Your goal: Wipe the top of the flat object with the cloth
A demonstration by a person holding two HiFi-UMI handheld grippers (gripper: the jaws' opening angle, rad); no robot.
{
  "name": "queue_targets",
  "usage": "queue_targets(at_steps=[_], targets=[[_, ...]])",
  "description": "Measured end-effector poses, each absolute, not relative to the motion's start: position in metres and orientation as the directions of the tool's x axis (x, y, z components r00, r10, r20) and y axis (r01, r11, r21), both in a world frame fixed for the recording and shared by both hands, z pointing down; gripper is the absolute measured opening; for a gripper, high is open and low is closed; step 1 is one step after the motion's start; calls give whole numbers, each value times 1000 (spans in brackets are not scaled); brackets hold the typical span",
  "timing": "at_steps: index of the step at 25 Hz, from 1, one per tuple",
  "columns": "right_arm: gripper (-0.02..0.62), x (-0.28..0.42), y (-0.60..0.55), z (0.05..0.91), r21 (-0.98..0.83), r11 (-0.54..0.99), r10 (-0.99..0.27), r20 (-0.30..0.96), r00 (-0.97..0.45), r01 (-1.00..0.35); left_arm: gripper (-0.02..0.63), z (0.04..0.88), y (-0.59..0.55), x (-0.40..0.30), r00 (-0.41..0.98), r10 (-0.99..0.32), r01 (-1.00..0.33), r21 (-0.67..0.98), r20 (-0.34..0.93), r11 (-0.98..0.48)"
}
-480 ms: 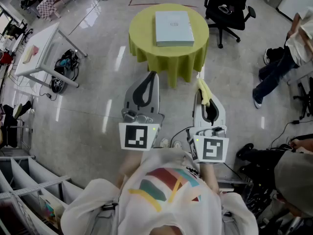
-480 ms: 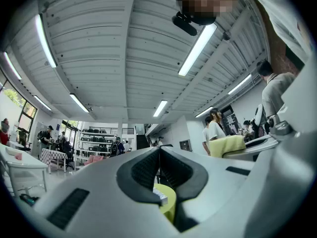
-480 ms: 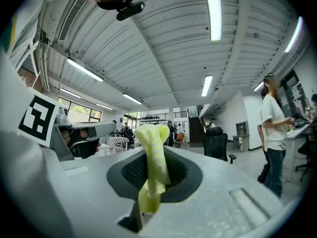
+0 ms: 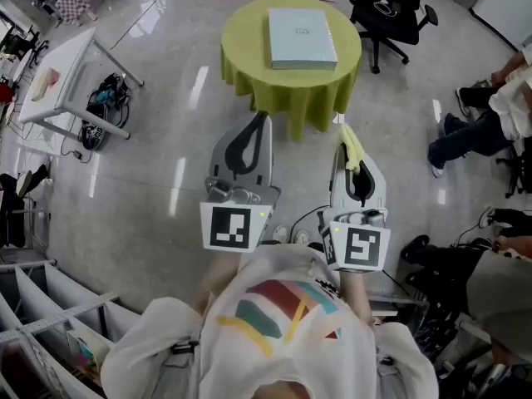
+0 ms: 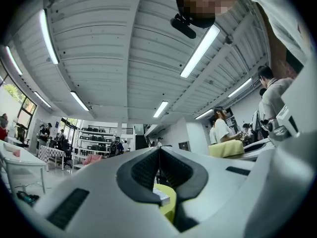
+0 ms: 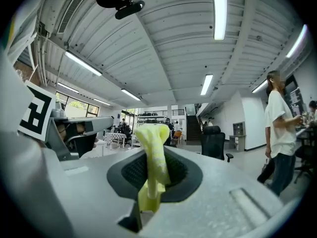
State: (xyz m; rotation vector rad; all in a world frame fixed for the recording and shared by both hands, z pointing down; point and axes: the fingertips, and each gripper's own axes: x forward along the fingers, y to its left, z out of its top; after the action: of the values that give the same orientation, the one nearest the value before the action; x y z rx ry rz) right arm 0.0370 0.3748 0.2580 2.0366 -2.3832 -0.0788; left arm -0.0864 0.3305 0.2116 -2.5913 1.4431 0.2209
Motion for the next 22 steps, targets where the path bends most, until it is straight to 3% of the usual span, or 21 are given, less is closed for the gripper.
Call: queue_targets(at_steps=[10, 15, 22], targets=[[28, 12, 373, 275, 45, 181, -983, -14, -182, -982, 17, 232, 309, -127, 473, -856, -879, -42, -211, -475], [28, 22, 353, 274, 44, 173, -984, -34, -175, -984, 17, 220, 290, -118, 469, -844, -880, -63, -260, -470], [28, 41, 298, 280, 26, 200, -977, -74, -202, -979, 17, 233, 247, -94, 482, -848, -876, -93, -221, -473]])
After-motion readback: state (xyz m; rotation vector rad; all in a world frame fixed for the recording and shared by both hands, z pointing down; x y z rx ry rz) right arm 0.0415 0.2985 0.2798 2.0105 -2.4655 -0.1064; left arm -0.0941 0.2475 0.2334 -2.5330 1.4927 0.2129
